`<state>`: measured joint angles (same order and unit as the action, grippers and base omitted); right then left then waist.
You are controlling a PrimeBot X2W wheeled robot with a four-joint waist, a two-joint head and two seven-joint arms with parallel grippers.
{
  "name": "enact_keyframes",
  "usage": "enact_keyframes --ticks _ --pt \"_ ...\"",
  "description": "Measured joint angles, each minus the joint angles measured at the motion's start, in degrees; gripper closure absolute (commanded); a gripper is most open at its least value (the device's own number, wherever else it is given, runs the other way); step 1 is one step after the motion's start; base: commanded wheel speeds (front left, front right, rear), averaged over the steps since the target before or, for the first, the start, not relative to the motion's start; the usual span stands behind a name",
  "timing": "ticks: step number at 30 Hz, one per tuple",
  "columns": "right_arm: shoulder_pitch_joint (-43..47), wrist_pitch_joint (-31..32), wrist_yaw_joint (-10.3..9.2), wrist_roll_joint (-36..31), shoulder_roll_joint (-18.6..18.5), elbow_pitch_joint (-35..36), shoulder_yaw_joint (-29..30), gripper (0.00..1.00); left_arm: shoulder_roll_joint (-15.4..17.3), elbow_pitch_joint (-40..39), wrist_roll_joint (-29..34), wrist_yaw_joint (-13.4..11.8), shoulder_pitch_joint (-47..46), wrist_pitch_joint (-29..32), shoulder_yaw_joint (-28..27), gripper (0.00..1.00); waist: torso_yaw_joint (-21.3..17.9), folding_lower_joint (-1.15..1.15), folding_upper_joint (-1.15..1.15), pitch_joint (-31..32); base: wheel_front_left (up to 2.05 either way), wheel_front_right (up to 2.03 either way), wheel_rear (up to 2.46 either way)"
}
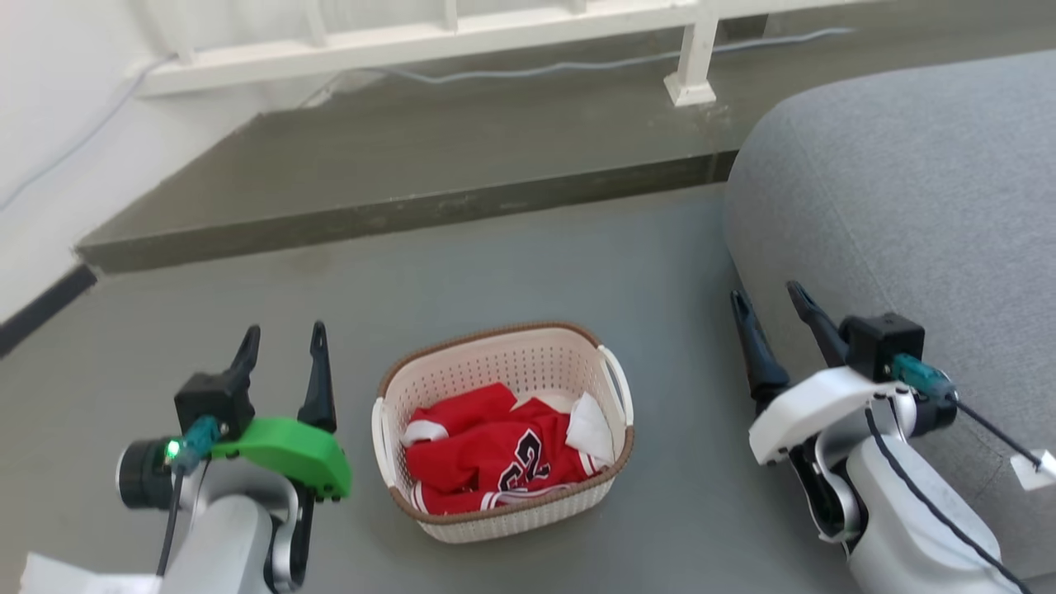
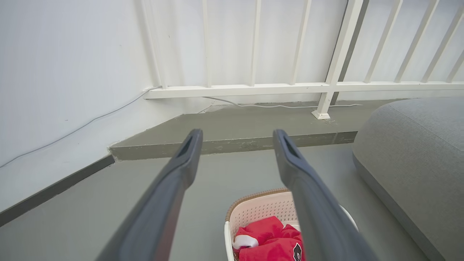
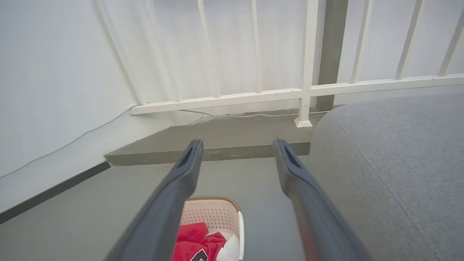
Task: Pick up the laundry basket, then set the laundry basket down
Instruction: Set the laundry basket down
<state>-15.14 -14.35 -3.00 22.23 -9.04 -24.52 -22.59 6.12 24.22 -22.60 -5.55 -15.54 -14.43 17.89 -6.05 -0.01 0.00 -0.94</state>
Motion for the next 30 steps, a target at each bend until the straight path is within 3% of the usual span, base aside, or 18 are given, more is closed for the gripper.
enact_keyframes --ticks 30 --pt "12.37 0.0 -1.16 -3.76 -0.94 7.5 2.59 0.0 -1.23 -13.35 3.76 -1.05 18.11 0.0 -2.64 0.0 0.5 0.0 0.0 3.88 0.0 0.0 0.0"
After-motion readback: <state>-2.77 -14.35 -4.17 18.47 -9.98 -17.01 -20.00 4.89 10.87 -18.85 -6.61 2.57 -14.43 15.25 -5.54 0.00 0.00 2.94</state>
